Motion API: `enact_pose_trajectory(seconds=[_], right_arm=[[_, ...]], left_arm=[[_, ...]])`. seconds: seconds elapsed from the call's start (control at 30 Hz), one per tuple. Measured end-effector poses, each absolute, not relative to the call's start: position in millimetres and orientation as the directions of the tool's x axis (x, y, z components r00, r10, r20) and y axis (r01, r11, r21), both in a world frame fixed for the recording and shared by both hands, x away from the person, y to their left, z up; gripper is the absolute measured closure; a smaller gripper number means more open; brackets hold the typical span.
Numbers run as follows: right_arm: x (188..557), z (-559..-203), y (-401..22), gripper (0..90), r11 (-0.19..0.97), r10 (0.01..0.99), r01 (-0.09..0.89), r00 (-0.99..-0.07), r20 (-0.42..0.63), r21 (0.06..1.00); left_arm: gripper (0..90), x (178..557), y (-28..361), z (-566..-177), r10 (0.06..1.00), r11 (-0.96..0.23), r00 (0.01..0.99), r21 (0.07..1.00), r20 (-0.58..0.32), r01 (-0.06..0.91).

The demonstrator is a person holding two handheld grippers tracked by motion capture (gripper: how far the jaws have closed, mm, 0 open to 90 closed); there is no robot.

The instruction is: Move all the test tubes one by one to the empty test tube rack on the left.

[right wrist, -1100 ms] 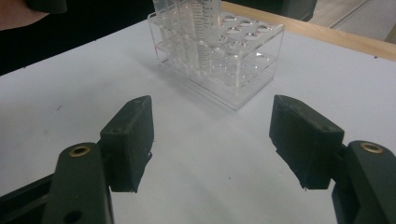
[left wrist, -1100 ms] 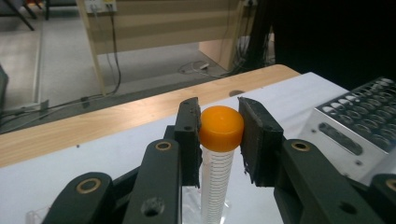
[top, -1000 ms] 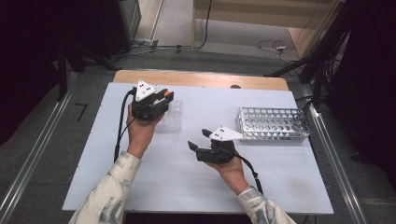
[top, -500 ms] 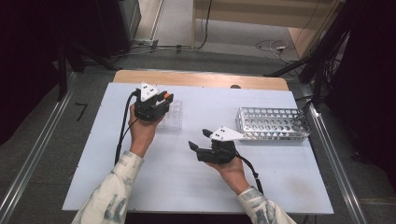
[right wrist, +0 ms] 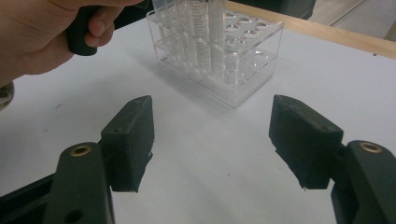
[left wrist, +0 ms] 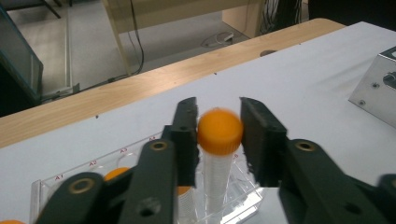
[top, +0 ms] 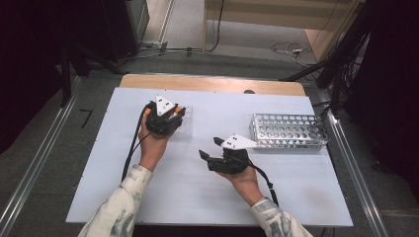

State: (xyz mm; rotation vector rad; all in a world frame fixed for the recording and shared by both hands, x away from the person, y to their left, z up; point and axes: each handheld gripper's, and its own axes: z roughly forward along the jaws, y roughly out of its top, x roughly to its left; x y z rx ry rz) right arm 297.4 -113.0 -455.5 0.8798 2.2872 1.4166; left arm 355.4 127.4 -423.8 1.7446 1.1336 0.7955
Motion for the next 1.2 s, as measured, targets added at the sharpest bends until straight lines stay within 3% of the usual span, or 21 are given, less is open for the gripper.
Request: enact_pose_trajectory(seconds=[0.23, 0.47, 1.2], right_arm=[[298.3, -454.8, -114.6, 29.3, 0.317, 0.649, 0.339, -0.759, 0.058, 0.886], [301.7, -454.7, -119.4, 28.0, 0.311, 0.667, 0.345, -0.743, 0.055, 0.885], [311.1, -450.7, -160.5, 25.8, 0.256, 0.754, 0.375, -0.654, 0.059, 0.891]], left_arm=[[51.9, 351.5, 128.1, -420.1, 0.921, -0.161, 0.390, 0.918, 0.007, 0.364], [33.9, 337.8, 126.1, -417.3, 0.916, -0.135, 0.400, 0.914, -0.032, 0.383], [19.0, 294.8, 142.3, -428.3, 0.921, -0.121, 0.387, 0.908, -0.048, 0.401]])
